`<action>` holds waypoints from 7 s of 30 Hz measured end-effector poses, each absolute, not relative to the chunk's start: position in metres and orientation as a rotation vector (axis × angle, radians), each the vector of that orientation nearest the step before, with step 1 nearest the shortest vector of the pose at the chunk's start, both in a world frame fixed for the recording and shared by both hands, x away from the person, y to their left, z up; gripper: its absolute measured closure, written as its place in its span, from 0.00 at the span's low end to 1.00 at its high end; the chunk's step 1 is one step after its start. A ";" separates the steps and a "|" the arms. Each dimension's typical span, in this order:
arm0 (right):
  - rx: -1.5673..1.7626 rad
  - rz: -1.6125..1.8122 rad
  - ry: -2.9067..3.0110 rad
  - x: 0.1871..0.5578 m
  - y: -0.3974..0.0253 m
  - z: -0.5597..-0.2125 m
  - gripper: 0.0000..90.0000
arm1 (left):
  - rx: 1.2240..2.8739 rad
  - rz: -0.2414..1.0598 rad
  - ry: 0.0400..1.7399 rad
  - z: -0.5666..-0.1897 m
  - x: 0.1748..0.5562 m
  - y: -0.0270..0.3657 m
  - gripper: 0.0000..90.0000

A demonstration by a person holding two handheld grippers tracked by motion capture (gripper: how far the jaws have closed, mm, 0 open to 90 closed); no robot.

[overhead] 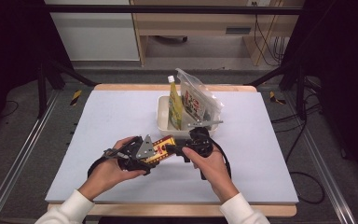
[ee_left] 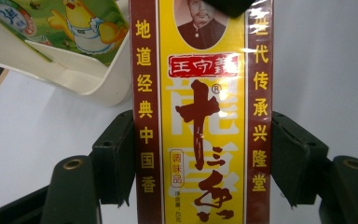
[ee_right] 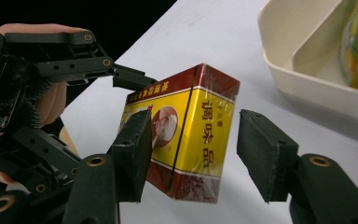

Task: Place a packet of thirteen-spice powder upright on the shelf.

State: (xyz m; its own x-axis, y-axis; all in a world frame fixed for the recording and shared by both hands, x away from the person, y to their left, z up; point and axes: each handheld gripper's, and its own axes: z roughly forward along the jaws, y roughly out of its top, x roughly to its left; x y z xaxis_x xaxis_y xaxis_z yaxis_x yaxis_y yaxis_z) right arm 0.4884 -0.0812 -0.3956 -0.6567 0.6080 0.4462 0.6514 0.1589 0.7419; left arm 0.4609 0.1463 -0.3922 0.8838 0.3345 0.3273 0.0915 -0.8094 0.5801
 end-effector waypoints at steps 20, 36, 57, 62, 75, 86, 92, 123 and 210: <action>-1.394 -1.519 -2.214 0.487 -0.079 -0.382 0.75 | 2.461 0.600 0.296 -0.400 0.469 0.146 0.35; -1.542 -1.526 -2.374 0.480 -0.063 -0.362 0.76 | 2.389 0.583 0.397 -0.396 0.473 0.153 0.23; -1.650 -1.651 -2.469 0.486 -0.057 -0.332 0.76 | 2.282 0.577 0.686 -0.409 0.450 0.206 0.12; -1.688 -1.687 -2.477 0.489 -0.054 -0.323 0.76 | 2.242 0.585 0.768 -0.412 0.448 0.227 0.10; -1.799 -1.734 -2.484 0.502 -0.051 -0.308 0.76 | 2.168 0.581 0.915 -0.434 0.430 0.267 0.10; -1.896 -1.707 -2.509 0.518 -0.043 -0.305 0.76 | 2.100 0.580 0.990 -0.439 0.428 0.282 0.10; -1.958 -1.655 -2.520 0.533 -0.032 -0.309 0.76 | 2.101 0.579 0.998 -0.440 0.429 0.283 0.10; -2.081 -1.523 -2.554 0.558 -0.004 -0.328 0.76 | 2.091 0.610 0.981 -0.437 0.427 0.281 0.11; -1.638 -1.730 -2.820 0.484 -0.018 -0.353 0.20 | 2.132 0.618 0.977 -0.442 0.429 0.277 0.11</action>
